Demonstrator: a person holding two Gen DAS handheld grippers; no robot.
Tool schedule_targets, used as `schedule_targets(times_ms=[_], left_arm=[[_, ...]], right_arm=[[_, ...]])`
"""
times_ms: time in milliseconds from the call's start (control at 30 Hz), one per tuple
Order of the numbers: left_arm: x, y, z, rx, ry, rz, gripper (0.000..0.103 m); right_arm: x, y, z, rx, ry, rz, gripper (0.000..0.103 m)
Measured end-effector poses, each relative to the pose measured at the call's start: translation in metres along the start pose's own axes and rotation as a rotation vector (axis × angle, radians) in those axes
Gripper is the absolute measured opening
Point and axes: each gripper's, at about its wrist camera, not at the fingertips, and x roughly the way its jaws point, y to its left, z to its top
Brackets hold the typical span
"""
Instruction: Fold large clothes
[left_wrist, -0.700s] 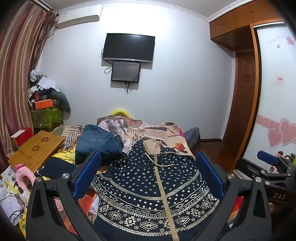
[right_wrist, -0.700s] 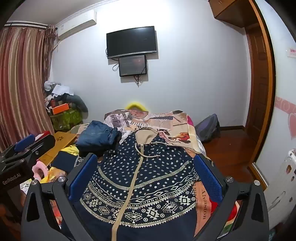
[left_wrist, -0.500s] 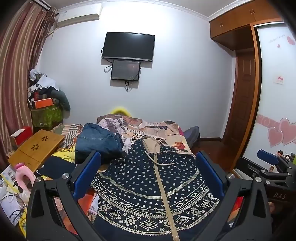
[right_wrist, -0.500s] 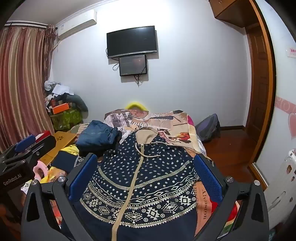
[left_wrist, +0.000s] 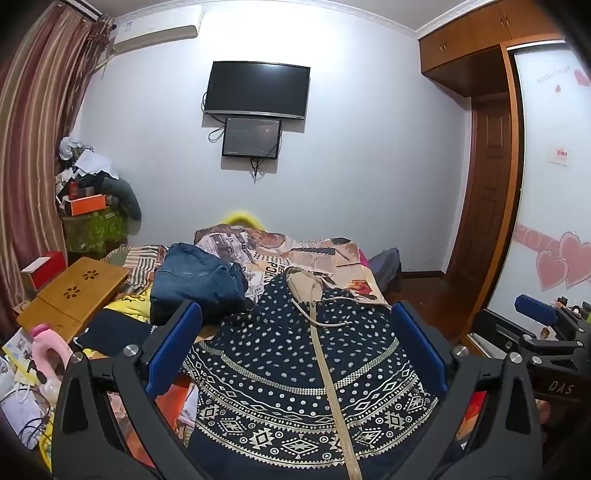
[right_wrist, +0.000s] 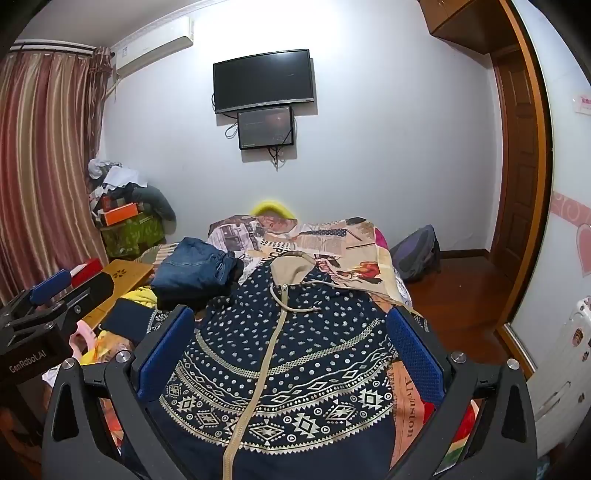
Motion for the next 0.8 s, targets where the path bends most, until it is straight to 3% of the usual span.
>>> schedule_targets(times_ms=[800], left_arm=[[0.0011,-0.0026,0.0004,0.008,0.006,-0.002,0.103]], right_arm=[[0.0014,0.0004,-0.0010,0.001,0.004,0.002,0.103]])
